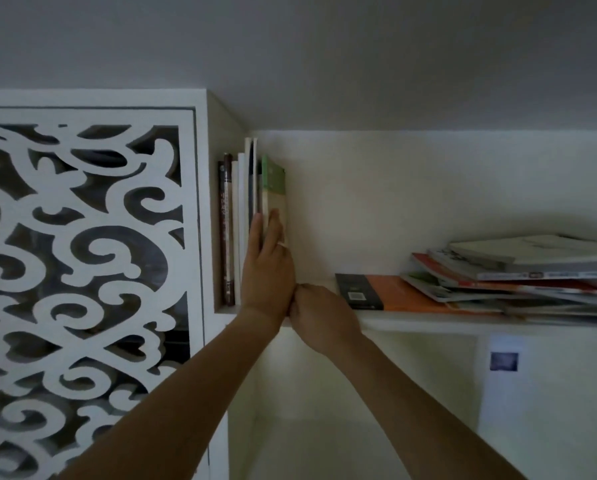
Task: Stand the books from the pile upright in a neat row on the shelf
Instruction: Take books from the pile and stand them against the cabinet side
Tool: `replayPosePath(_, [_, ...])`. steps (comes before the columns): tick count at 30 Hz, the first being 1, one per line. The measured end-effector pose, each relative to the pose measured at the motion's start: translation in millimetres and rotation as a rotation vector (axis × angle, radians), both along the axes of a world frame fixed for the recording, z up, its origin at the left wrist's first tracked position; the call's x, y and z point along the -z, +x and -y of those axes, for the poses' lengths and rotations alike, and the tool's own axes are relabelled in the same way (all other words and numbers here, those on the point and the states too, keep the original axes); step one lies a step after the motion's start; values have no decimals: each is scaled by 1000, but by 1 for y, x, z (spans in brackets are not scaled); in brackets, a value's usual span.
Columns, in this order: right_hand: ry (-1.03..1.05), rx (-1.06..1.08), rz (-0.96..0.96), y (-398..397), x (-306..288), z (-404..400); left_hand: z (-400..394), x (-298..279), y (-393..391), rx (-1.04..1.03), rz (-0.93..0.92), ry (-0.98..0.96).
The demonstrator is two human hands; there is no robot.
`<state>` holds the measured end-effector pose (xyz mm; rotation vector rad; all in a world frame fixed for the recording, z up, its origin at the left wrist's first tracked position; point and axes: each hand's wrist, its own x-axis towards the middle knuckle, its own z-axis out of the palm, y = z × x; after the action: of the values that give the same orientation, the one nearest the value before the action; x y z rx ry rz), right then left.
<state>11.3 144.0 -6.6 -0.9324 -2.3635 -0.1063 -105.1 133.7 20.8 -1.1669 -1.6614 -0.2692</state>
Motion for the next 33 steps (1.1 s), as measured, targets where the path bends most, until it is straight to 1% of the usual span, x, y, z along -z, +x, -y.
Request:
replayPosePath(2, [65, -35, -25, 10, 4, 4, 7, 1, 0, -29, 18, -36])
replayPosePath(4, [80, -74, -37, 24, 2, 6, 11, 3, -2, 19, 2, -20])
replayPosePath(6, [135, -91, -17, 42, -5, 9, 13, 5, -6, 171, -19, 51])
replayPosePath(8, [290, -85, 4, 67, -18, 5, 11, 5, -11, 365, -26, 165])
replayPosePath(9, [357, -87, -20, 83, -27, 1, 11, 6, -13, 439, -14, 203])
replayPosePath(11, [411, -39, -70, 122, -46, -12, 11, 7, -15, 506, 1, 232])
replayPosePath(12, [393, 52, -48, 145, -54, -22, 10, 6, -14, 509, 1, 238])
replayPosePath(13, [338, 198, 30, 168, -61, -33, 9, 6, -13, 502, -4, 246])
replayPosePath(15, [167, 504, 279, 216, -72, -53, 7, 4, -8, 471, -9, 260])
replayPosePath(16, [70, 578, 372, 235, -75, -60, 6, 3, -6, 449, -1, 264])
replayPosePath(17, [-4, 583, 426, 250, -80, -66, 6, 2, -5, 426, 10, 264])
replayPosePath(18, [-54, 538, 441, 261, -85, -72, 6, 2, -5, 405, 19, 261])
replayPosePath(20, [-118, 387, 397, 273, -100, -80, 7, 2, -5, 376, 31, 248])
replayPosePath(22, [-116, 282, 376, 275, -112, -80, 7, 2, -5, 356, 39, 226])
replayPosePath(23, [-68, 257, 397, 273, -114, -79, 7, 2, -5, 349, 43, 216])
replayPosePath(25, [90, 225, 445, 267, -110, -80, 7, 2, -5, 341, 54, 208])
replayPosePath(27, [192, 173, 445, 262, -100, -81, 8, 1, -4, 336, 64, 201])
replayPosePath(29, [222, 103, 352, 260, -91, -86, 9, 1, -4, 338, 64, 195])
replayPosePath(31, [204, -17, 132, 261, -84, -91, 9, 1, -4, 349, 64, 199])
replayPosePath(32, [223, -76, 28, 262, -79, -93, 9, 1, -4, 357, 62, 200])
replayPosePath(33, [278, -88, -26, 264, -75, -95, 9, 1, -4, 366, 62, 200])
